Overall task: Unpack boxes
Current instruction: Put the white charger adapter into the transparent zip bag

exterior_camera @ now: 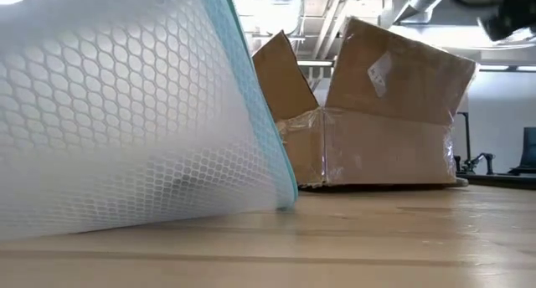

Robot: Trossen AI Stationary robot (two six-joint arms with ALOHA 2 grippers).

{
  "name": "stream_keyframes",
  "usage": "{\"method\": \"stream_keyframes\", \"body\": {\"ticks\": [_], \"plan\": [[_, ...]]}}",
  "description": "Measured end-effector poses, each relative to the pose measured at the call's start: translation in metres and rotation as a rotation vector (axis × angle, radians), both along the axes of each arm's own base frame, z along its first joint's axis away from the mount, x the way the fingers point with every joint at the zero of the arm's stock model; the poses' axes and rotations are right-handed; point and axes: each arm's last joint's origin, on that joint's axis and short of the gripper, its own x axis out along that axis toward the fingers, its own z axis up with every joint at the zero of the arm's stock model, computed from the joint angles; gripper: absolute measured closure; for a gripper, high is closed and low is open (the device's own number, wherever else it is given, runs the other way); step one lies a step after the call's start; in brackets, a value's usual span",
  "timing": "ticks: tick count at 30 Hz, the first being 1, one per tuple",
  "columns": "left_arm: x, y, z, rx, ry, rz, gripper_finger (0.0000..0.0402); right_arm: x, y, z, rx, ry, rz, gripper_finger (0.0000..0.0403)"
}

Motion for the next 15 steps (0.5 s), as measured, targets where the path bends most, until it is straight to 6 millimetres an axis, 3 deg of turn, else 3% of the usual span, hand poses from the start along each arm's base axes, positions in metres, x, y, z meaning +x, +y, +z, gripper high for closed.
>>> {"method": "stream_keyframes", "body": {"ticks": [8, 15], "plan": [[0.000, 0.000, 0.000, -0.001, -0.001, 0.001, 0.0402, -0.033, -0.041, -0.048, 0.150, -0.051, -0.202, 0.0109], [0.000, 0.000, 0.000, -0.004, -0.002, 0.005, 0.0402, -0.049, -0.053, -0.061, 0.199, -0.071, -0.224, 0.0109]]}}
